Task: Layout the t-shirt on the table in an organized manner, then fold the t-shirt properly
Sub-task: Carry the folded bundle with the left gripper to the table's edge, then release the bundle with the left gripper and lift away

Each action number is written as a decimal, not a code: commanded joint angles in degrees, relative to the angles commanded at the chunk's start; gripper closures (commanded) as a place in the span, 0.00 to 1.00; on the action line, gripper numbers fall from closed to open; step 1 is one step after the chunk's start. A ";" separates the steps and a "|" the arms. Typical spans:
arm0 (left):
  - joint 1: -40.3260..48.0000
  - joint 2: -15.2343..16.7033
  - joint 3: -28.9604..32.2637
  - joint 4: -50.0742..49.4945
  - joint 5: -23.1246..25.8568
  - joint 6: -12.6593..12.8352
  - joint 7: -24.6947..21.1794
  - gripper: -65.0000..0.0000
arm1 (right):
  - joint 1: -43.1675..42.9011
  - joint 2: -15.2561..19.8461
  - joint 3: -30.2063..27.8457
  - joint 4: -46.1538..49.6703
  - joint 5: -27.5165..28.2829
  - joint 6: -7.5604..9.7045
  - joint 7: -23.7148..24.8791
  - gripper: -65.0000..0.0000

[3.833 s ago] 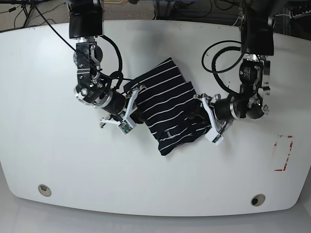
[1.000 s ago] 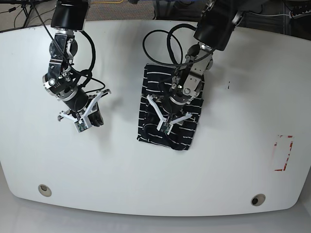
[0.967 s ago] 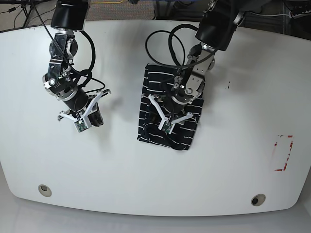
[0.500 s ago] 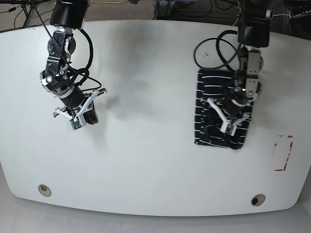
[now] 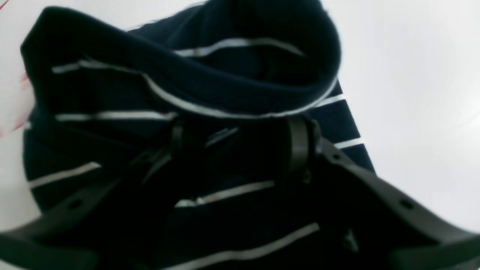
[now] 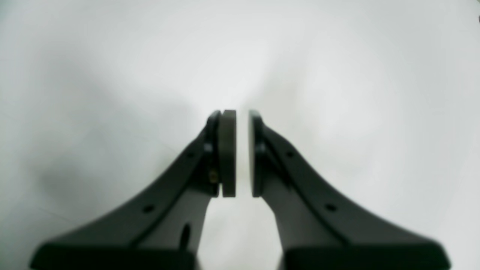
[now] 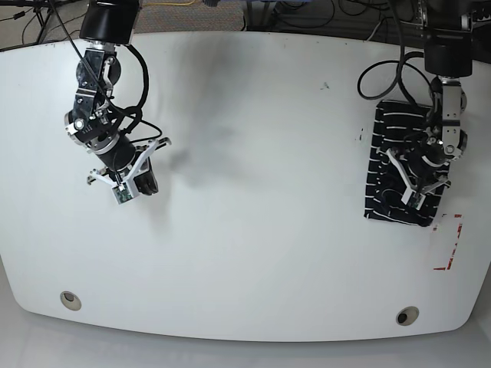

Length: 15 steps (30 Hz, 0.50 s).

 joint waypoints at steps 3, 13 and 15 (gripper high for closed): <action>-0.09 -1.49 -1.58 -1.58 0.00 -2.55 -0.09 0.58 | -0.09 -0.26 0.00 0.00 0.00 0.00 0.00 0.91; 0.97 -5.98 -8.70 -3.25 0.44 -10.20 -0.62 0.59 | -1.32 -1.58 -0.88 0.00 -0.18 0.09 0.00 0.91; 1.05 -7.56 -8.79 -3.69 0.18 -10.81 -0.62 0.59 | -1.58 -1.58 -2.02 0.18 -0.26 0.09 0.09 0.91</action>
